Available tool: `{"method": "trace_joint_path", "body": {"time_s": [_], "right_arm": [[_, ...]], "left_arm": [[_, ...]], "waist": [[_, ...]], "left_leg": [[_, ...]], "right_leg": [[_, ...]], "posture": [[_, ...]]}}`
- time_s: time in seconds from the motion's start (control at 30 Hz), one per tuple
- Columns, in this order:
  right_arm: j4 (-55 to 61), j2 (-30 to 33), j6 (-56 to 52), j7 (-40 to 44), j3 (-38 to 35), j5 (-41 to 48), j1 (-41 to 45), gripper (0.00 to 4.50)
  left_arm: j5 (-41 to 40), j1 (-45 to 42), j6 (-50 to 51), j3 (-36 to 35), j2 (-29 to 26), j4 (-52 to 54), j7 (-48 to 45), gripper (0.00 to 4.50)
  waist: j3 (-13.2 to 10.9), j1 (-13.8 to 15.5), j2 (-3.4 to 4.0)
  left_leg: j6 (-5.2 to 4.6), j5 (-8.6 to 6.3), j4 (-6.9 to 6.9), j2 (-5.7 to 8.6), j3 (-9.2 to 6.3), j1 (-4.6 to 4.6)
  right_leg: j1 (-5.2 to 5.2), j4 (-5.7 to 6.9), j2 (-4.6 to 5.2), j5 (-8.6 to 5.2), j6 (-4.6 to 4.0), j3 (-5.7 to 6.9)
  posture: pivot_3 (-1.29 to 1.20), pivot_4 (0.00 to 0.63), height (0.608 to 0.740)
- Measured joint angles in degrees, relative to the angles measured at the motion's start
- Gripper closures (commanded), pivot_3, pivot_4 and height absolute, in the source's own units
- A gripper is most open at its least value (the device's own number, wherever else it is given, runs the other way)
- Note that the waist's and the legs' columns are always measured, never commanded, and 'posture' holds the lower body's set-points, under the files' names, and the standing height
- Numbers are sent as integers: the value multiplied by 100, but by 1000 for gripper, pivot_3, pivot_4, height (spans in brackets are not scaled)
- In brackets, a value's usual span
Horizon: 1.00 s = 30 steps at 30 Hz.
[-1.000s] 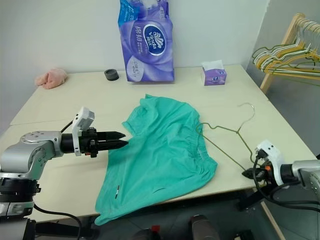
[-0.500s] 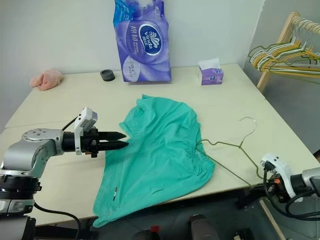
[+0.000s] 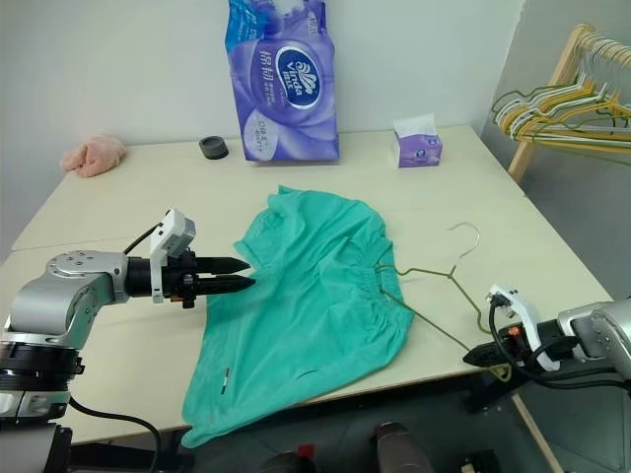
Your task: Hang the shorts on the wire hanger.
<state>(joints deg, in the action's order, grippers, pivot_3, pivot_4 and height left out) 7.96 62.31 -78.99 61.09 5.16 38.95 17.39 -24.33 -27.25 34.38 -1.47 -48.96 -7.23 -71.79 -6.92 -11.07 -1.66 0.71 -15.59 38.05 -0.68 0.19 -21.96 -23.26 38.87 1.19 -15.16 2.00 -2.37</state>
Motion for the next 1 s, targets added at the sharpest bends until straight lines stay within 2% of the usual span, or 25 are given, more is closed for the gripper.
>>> {"method": "trace_joint_path", "body": {"time_s": [0.13, 0.37, 0.4, 0.5, 0.6, 0.8, 1.0], "right_arm": [[-160, 264, 31, 138, 110, 24, 22, 4500], [-153, 73, -507, 83, 57, 297, 138, 4500], [-167, -30, -602, 21, 42, 311, 184, 4500], [-478, -892, -1030, -431, -67, 299, 661, 4500], [-805, -1314, -1266, -787, -181, 290, 1053, 4500], [-1609, -1795, -1307, -1521, -552, 236, 1705, 4500], [-1702, -1778, -1295, -1640, -617, 233, 1749, 4500]], "left_arm": [[4, 72, -12, -5, -1, 2, 31, 2284], [23, 118, -94, -7, -4, 9, 111, 2284], [24, 126, -108, -12, -9, 9, 116, 2284], [36, 126, -130, -15, -11, 10, 134, 2284], [44, 108, -139, -20, -7, -2, 137, 2284], [54, 67, -203, -27, -5, -33, 212, 2284], [54, 65, -230, -35, -5, -47, 259, 2284]], "waist": [[1, -1, -1], [1, 6, -1], [2, 7, -4], [7, -18, -12], [4, -5, -6], [6, 15, -10], [6, 4, -10]], "left_leg": [[0, 0, 0, -3, -2, 1], [0, 0, 0, -2, -2, 0], [0, 0, 0, -3, -2, 1], [0, 0, -1, -5, -3, 3], [0, 0, -2, -2, -4, -3], [0, 0, 3, 3, -3, -7], [0, 0, 2, 1, -3, -8]], "right_leg": [[0, 0, -1, 0, 0, 2], [0, 1, -1, 0, 0, 1], [0, 1, -2, 0, 0, 1], [-1, 6, -5, 1, 0, -1], [-5, 7, -3, 5, -9, 0], [-5, 5, 6, 13, -16, 2], [-5, 4, 4, 15, -19, 1]], "posture": [[-211, 86, 740], [-203, 84, 740], [-203, 84, 740], [-203, 81, 740], [-203, 81, 740], [-198, 73, 740], [-199, 68, 740]]}}
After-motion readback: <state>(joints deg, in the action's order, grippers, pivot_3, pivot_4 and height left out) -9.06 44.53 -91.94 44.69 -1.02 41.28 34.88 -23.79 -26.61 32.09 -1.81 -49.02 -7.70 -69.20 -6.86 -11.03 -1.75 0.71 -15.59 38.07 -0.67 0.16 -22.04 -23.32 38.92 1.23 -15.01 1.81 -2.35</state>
